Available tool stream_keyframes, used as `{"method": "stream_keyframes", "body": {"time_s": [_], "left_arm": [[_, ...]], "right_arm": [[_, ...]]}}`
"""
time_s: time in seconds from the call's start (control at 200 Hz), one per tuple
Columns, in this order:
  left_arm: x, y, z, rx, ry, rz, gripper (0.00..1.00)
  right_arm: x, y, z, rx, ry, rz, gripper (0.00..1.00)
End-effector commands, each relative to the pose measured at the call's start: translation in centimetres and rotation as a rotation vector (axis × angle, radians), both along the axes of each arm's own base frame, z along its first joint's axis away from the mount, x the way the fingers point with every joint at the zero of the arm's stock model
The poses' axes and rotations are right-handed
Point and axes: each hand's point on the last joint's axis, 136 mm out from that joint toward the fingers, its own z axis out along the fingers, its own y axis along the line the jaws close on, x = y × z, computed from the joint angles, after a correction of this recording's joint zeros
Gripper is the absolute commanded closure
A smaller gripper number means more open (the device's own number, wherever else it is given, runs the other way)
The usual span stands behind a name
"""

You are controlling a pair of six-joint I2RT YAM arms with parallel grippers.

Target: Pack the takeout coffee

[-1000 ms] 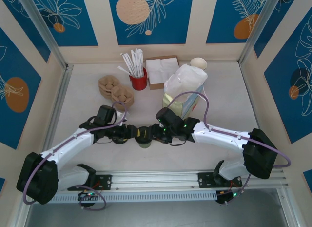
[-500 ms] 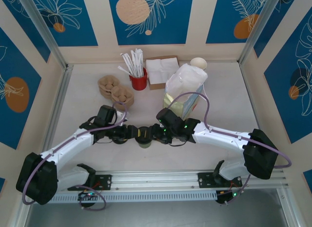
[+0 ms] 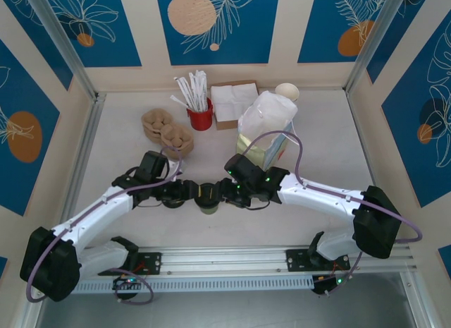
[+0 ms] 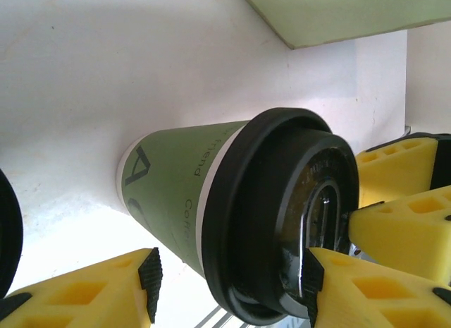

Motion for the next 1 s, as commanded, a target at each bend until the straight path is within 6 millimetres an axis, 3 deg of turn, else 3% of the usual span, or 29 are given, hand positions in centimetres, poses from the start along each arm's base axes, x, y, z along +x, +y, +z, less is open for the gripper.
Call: {"method": "stream_keyframes", "body": {"time_s": [0.0, 0.225, 0.495, 0.765, 0.99], "left_arm": [[0.1, -0.2, 1.5, 0.004, -0.021, -0.004, 0.43], [1.0, 0.1, 3.6, 0.030, -0.068, 0.011, 0.40], [4.0, 1.6, 7.8, 0.091, -0.209, 0.132, 0.38], [8.5, 5.2, 10.5, 0.184, -0.327, 0.387, 0.35], [12.6, 8.7, 9.9, 0.228, -0.301, 0.615, 0.35]], "right_arm": [[-0.1, 0.0, 0.4, -0.022, 0.005, 0.017, 0.44], [0.1, 0.6, 2.7, 0.019, -0.020, 0.035, 0.42], [-0.1, 1.4, 7.6, 0.106, -0.087, 0.079, 0.42], [-1.1, 1.2, 13.0, 0.193, -0.174, 0.137, 0.42], [-1.3, -0.7, 17.4, 0.252, -0.280, 0.153, 0.42]]}}
